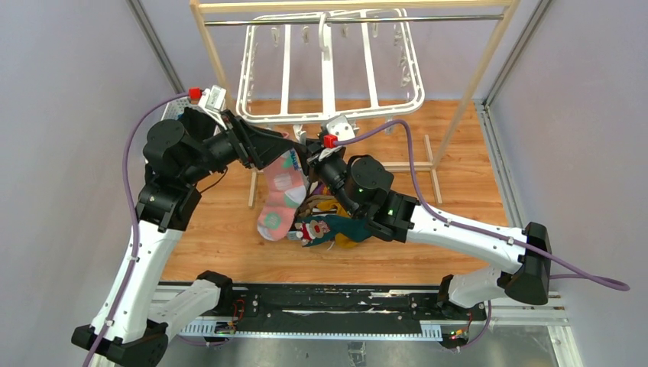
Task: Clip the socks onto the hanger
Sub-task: Open the clamp at the hanger.
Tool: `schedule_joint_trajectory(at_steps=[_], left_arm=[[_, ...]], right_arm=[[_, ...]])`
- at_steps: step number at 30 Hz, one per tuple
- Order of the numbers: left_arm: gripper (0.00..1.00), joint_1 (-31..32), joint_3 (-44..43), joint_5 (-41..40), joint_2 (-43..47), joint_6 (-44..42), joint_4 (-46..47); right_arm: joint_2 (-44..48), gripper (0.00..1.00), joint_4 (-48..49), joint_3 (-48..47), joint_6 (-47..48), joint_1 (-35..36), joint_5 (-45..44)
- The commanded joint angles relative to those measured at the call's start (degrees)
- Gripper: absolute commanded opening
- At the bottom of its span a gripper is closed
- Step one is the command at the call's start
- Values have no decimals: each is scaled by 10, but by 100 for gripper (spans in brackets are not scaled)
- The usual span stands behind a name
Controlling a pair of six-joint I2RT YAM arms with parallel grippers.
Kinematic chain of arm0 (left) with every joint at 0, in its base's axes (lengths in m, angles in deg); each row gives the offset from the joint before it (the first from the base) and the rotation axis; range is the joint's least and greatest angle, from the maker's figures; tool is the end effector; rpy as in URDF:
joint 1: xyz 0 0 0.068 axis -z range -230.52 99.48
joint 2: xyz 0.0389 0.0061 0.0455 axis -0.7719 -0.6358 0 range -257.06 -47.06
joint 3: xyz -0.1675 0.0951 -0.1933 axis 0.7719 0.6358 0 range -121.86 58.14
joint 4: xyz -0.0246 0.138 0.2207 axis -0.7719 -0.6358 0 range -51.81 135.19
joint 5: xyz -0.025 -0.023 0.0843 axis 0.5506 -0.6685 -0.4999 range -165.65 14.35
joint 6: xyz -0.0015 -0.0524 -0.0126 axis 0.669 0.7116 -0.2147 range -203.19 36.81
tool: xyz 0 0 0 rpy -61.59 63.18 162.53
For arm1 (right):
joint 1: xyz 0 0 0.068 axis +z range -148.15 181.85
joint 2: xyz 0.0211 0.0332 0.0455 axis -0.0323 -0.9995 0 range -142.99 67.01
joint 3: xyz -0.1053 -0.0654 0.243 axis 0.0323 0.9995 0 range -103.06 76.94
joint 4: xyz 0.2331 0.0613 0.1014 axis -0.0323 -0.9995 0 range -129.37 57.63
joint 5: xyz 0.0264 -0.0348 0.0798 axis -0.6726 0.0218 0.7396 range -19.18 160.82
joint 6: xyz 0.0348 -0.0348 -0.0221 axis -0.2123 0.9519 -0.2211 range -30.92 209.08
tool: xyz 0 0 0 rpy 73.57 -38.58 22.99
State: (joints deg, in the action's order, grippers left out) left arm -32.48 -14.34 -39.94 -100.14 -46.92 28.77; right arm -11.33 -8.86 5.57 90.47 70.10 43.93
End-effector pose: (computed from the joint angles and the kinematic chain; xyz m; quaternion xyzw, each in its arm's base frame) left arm 0.1602 -0.0741 0.4680 0.1158 0.6823 -0.5029 0.5178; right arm 0.1331 0.2899 0.4320 -0.1792 0.5839 0.3133 0.7272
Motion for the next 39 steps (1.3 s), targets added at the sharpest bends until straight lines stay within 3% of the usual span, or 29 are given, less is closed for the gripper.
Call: schedule_joint_trajectory(at_steps=[1, 11, 20, 30, 39], left_arm=[[67, 1, -22, -14, -14, 13, 36], [67, 25, -56, -22, -55, -43, 8], [65, 31, -67, -88, -57, -96, -26], [65, 32, -72, -57, -79, -61, -7], [58, 32, -82, -67, -94, -53, -8]], right_arm=[[-9, 0, -9, 4, -10, 7, 26], [-17, 0, -21, -8, -10, 7, 14], [-15, 0, -17, -7, -28, 7, 18], [-23, 0, -21, -16, -40, 7, 27], [-29, 0, -29, -23, -51, 7, 32]])
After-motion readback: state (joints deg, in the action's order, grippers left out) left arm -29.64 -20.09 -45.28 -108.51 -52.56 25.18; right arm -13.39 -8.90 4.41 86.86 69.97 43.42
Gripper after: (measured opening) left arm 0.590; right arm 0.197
